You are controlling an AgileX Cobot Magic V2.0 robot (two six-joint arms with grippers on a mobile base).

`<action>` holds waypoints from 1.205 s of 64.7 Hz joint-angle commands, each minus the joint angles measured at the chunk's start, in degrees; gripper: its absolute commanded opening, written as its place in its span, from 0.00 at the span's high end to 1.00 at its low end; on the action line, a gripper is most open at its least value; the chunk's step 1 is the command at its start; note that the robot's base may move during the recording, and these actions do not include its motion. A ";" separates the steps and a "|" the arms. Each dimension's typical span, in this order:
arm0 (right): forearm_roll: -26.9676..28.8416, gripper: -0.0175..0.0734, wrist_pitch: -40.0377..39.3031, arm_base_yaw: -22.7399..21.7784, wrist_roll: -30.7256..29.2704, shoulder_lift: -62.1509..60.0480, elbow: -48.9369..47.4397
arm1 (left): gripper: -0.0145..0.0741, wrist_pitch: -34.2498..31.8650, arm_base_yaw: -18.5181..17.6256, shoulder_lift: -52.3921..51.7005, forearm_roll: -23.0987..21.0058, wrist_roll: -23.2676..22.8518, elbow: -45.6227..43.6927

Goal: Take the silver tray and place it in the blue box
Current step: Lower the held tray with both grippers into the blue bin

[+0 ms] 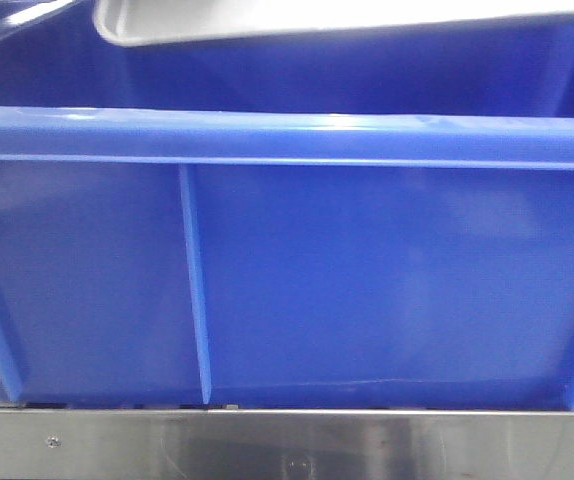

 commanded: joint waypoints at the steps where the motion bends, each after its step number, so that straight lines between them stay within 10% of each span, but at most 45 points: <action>1: -5.48 0.74 -3.26 -0.64 -0.33 3.18 -3.14 | 0.95 -5.97 2.41 1.04 2.21 1.67 -1.63; 57: -7.34 0.74 -12.39 -7.99 -2.08 25.67 -4.31 | 0.94 -14.57 7.84 18.54 2.55 1.92 -1.63; 66: -7.34 0.67 -12.45 -7.99 -2.10 25.67 -4.31 | 0.81 -15.66 7.84 18.54 2.59 1.92 -1.63; 78: -7.40 0.33 -12.16 -7.99 -2.44 25.67 -4.31 | 0.49 -17.00 7.84 18.54 2.44 1.92 -1.63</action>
